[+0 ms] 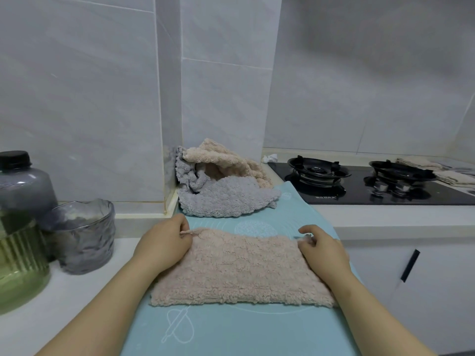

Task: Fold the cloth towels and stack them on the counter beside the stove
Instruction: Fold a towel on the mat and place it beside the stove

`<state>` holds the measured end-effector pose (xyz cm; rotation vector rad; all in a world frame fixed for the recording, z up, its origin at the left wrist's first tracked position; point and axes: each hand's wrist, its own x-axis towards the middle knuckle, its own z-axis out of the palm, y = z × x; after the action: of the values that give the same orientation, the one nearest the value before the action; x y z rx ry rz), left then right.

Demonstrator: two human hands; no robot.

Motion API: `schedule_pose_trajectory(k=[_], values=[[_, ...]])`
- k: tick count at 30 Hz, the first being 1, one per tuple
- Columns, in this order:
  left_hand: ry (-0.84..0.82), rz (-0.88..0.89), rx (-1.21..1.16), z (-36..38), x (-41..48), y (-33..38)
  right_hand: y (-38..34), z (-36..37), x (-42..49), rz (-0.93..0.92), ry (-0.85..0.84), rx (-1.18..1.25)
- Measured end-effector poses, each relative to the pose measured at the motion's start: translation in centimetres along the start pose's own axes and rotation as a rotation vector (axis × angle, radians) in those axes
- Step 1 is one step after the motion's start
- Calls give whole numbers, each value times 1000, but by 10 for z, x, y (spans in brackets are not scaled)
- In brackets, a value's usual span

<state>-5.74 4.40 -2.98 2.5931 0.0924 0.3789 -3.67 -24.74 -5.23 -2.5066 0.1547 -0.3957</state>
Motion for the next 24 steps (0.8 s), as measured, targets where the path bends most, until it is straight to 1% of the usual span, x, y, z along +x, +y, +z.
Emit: schedule_pose_trajectory(k=[3,5,7,10,12,15,21,24], values=[[-28,-13,-16,-4,0,-4,-1,-1,-2,7,-10,40],[-12,-13,-71,-6,-1,-8,-3,-3,-4,10,-13,62],[37,-18,-144,-7,-1,-10,-4,-5,-5,16,-18,99],[135,-29,-177,-8,-2,-6,-4,-5,-6,26,-25,140],[165,-43,-219,-7,-1,-3,-4,-5,-6,25,-16,139],[139,-55,-255,-6,-1,-1,-4,-5,-6,19,2,142],[132,-50,-212,-7,0,-7,-5,-5,-5,13,26,141],[154,-62,-296,-6,3,-5,-4,-8,-2,27,69,205]])
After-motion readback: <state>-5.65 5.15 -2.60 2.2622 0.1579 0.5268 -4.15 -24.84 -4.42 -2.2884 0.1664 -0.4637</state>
